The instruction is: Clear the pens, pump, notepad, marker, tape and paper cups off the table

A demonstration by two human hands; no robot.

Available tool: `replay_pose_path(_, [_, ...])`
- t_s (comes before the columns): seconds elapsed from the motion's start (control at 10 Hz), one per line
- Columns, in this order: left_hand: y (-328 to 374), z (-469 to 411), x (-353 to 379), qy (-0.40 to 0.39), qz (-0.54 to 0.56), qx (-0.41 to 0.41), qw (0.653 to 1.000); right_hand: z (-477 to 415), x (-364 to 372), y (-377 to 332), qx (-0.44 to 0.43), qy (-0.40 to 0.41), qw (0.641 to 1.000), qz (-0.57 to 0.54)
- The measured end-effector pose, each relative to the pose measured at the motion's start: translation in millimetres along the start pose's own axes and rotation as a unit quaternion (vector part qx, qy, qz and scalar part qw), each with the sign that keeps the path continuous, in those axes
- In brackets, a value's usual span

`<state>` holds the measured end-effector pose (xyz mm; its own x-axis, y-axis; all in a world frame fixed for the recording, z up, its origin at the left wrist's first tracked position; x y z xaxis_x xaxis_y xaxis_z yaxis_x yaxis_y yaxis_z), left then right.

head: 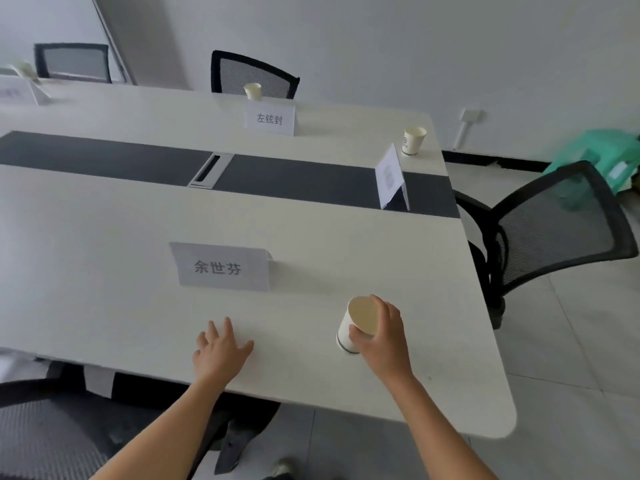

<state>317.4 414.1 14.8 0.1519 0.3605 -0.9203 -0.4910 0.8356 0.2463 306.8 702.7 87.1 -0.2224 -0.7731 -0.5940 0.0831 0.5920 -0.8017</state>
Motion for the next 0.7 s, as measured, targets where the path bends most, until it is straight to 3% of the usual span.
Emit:
replay_pose_path(0.2, [-15,-19,9,-0.017,-0.044,0.051,0.998,-39,54,-26,-0.035,-0.077,0.992,0.098])
replay_pose_path(0.7, [-24,-27,24,-0.020,-0.015,0.054,0.998,-67,110,-45,-0.069,-0.082,0.973,0.204])
Point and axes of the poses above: each hand's wrist, its own z-axis away from the middle knuckle, its own x-axis out of the palm, y = z × x, the point moved 7 cm from there along -z, towards the middle knuckle, and after that the axes turned 8 degrees about y, right-handed, at the moved point
